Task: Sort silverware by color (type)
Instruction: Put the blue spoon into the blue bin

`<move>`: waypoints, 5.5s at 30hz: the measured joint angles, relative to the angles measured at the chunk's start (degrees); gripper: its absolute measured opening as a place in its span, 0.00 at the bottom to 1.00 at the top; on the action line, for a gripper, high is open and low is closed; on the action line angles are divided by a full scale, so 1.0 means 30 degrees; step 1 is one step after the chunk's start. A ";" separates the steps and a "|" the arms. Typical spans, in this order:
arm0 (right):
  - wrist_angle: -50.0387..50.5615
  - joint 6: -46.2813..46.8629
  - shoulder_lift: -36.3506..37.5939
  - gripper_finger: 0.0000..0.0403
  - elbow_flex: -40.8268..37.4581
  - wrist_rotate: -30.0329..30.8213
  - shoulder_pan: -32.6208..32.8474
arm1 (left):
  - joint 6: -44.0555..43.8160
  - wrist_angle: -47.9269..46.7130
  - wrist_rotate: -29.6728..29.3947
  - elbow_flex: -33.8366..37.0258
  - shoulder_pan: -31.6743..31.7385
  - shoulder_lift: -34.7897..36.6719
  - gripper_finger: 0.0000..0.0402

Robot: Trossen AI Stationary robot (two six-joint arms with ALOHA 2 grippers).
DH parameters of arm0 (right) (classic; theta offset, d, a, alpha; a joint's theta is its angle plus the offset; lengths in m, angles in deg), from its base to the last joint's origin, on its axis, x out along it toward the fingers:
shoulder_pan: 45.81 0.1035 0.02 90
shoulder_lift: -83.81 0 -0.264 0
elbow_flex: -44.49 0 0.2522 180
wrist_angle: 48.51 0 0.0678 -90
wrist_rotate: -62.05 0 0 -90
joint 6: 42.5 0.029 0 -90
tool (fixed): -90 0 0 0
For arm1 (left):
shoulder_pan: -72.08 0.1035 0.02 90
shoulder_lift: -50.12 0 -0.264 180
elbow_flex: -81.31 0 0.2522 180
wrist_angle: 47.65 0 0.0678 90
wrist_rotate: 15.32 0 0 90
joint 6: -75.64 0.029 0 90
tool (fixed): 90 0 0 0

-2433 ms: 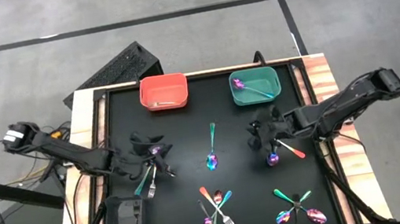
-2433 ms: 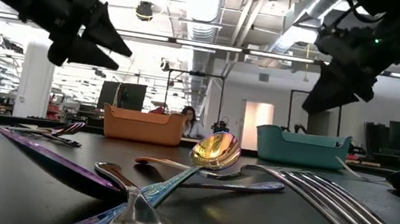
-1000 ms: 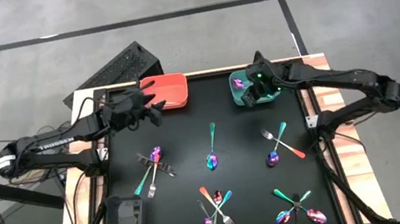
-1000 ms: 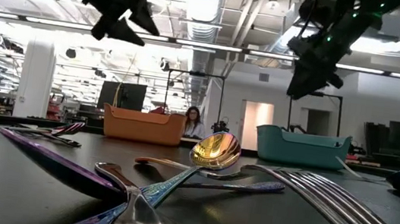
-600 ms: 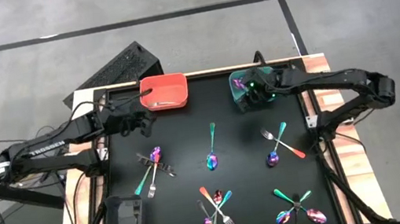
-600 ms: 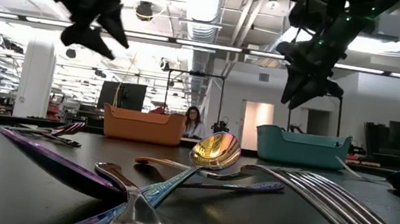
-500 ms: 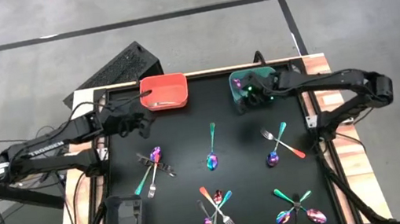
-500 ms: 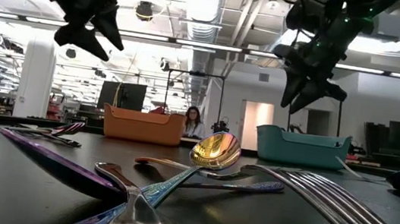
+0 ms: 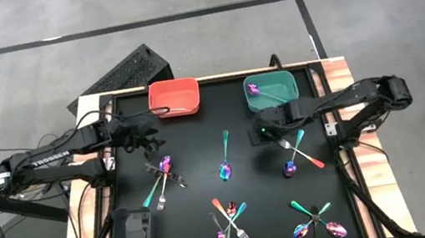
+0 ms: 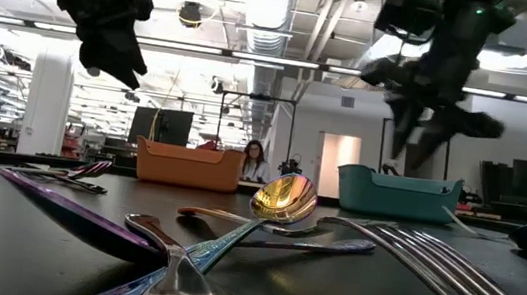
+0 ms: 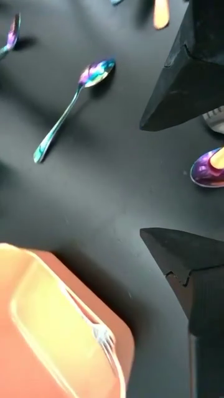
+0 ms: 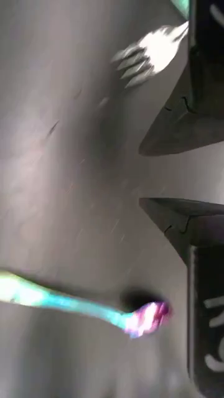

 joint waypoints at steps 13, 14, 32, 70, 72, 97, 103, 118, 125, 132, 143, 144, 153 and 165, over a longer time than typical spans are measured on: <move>0.5985 -0.4665 0.1618 0.31 0.0719 -0.1624 0.0293 | 0.1298 0.0204 0.0092 0.0000 0.0000 0.0281 0.64; 0.6023 -0.5468 0.1561 0.31 0.0698 -0.2121 0.0319 | 0.1240 0.0238 0.0087 0.0000 0.0000 0.0281 0.64; 0.3031 0.2187 -0.0003 0.34 -0.2526 -0.6437 0.1231 | -0.1768 0.0971 -0.1116 0.0000 0.0007 0.0376 0.64; -0.5658 -0.0557 -0.9081 0.37 0.6871 -0.2219 0.0446 | -0.2591 0.2946 -0.0369 0.0005 -0.0029 0.0266 0.64; -0.5095 -0.0769 -1.0103 0.37 0.7932 -0.2391 0.0558 | -0.2587 0.2919 -0.0262 0.0000 -0.0029 0.0274 0.64; -0.1129 -0.2815 -1.1867 0.37 1.0670 -0.3415 0.0194 | -0.2223 0.1531 -0.0580 0.0007 -0.0066 0.0274 0.64; -0.1804 -0.3350 -1.2215 0.37 1.0658 -0.3813 0.0588 | -0.2448 0.1528 -0.0708 0.0000 -0.0066 0.0274 0.64; -0.4767 -0.2387 -1.2182 0.37 0.9388 -0.3451 0.0897 | -0.2128 0.1539 -0.1095 0.0006 -0.0073 0.0274 0.64; -0.4746 -0.2047 -1.2182 0.37 0.9381 -0.3361 0.0895 | -0.2143 0.1532 -0.1054 0.0004 -0.0073 0.0274 0.64; -0.5453 -0.2403 -1.2180 0.33 0.9381 -0.3377 0.1243 | -0.1966 0.1532 -0.1072 0.0007 -0.0073 0.0274 0.64; -0.4860 -0.1922 -1.2189 0.29 0.9381 -0.3166 0.1034 | -0.1937 0.1539 -0.1094 0.0000 -0.0073 0.0274 0.64; -0.5013 -0.1966 -1.2363 0.29 0.9382 -0.3167 0.1035 | -0.2012 0.1539 -0.1100 0.0007 -0.0073 0.0274 0.64; -0.6367 -0.1883 -1.3297 0.29 0.9453 -0.4351 0.1310 | -0.2230 0.1514 -0.0912 0.0001 -0.0073 0.0273 0.64; -0.2629 -0.6848 -1.1017 0.05 0.9486 -0.2786 -0.0068 | -0.2369 0.1377 -0.0540 0.0002 -0.0255 0.0271 0.64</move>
